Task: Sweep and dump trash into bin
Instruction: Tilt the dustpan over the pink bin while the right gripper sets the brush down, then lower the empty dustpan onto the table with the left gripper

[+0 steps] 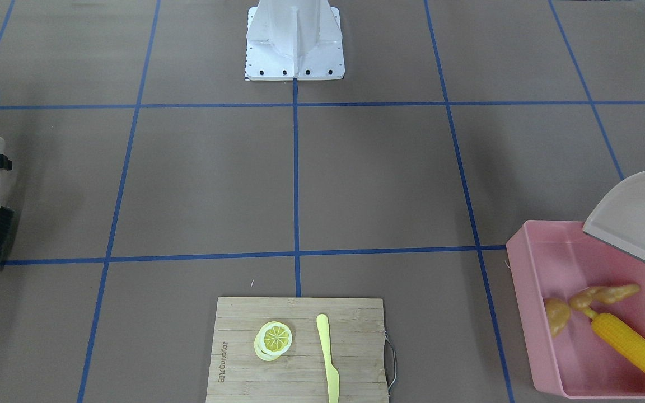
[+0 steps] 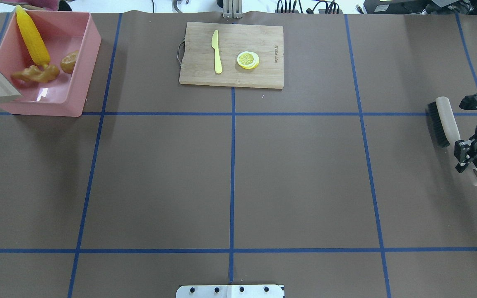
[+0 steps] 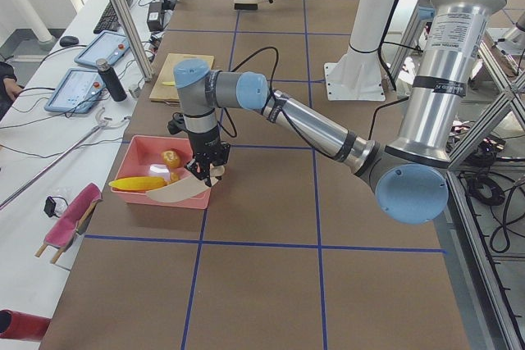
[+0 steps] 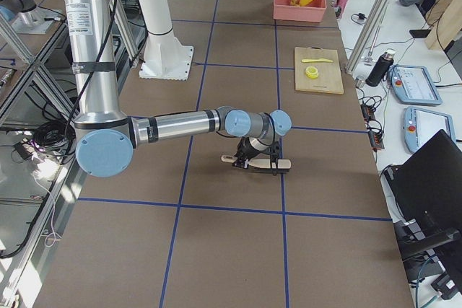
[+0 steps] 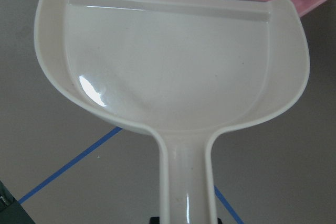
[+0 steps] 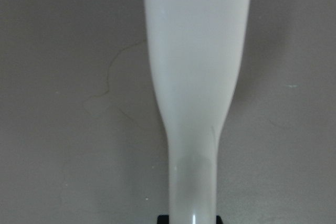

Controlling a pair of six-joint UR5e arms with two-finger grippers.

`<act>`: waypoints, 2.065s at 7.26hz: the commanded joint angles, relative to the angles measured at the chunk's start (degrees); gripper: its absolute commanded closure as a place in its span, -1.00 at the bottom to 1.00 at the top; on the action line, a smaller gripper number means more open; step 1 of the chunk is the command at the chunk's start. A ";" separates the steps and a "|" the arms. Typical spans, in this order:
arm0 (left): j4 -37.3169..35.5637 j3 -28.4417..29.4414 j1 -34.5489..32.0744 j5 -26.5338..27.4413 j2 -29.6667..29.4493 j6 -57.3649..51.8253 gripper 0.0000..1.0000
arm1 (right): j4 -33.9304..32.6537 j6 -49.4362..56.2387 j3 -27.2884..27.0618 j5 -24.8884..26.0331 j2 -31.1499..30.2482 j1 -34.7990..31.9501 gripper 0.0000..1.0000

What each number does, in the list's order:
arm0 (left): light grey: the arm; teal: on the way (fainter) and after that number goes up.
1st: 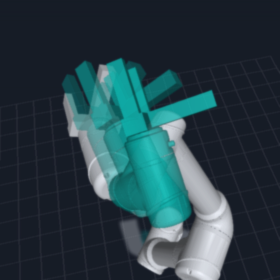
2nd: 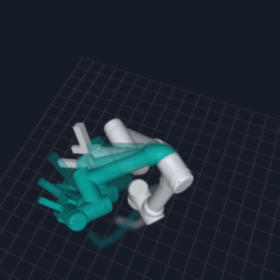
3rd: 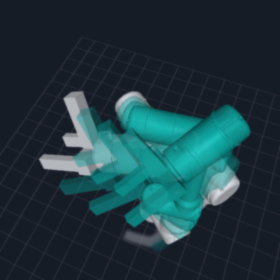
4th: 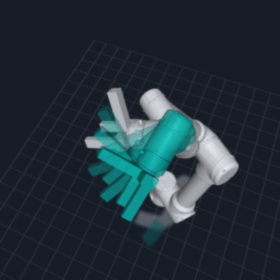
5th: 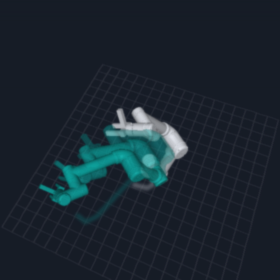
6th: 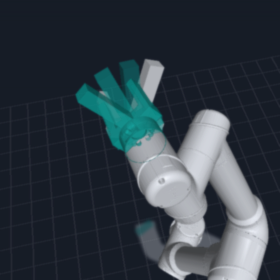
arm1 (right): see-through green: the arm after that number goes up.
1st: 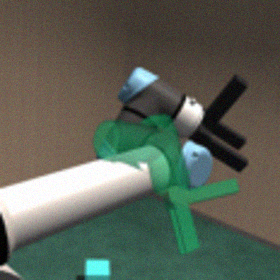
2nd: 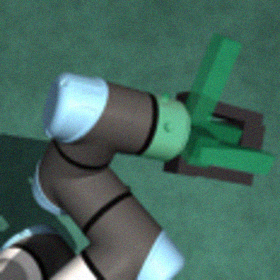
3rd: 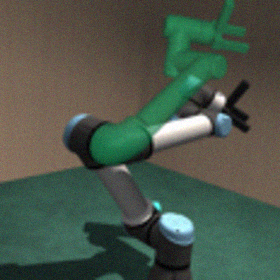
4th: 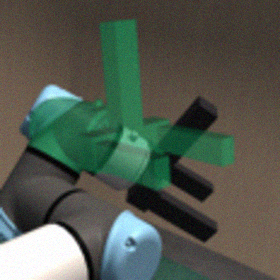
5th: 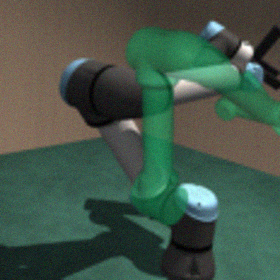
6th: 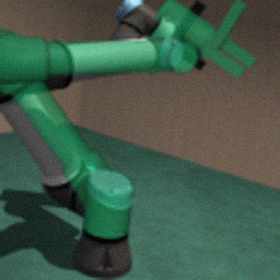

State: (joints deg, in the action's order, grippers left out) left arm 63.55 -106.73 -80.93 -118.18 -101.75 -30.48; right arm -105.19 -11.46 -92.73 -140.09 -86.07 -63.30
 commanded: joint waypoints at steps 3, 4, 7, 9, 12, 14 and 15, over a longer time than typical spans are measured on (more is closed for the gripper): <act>-1.05 -3.74 -3.68 -0.90 0.50 -3.34 1.00 | 0.16 0.12 -0.43 0.08 0.11 0.02 -1.00; -1.06 -3.75 -6.66 -5.52 0.41 -3.35 1.00 | 0.33 0.90 -0.69 0.34 0.20 -1.46 -1.00; 0.08 -3.66 -9.33 -22.98 -1.08 -2.21 1.00 | 0.68 1.09 -0.79 5.76 1.43 -11.81 -1.00; 4.81 -1.39 -5.67 -33.02 -3.45 -2.30 1.00 | 0.86 3.79 -1.13 9.12 0.74 -20.42 -1.00; 17.41 -1.12 8.90 -33.01 -8.28 -2.56 1.00 | 5.56 11.64 -8.31 13.41 -10.56 -27.49 -1.00; 29.29 -0.76 21.90 -24.94 -8.55 -2.39 1.00 | 16.83 7.98 -7.73 13.97 -15.79 -27.40 -1.00; 34.84 0.37 24.92 -20.64 -8.29 -2.30 1.00 | 16.86 4.90 -7.12 13.97 -15.36 -27.40 -1.00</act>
State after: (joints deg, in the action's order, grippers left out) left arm 91.09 -107.41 -61.26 -143.88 -110.15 -32.89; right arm -90.45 -3.09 -100.34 -126.32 -100.81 -90.66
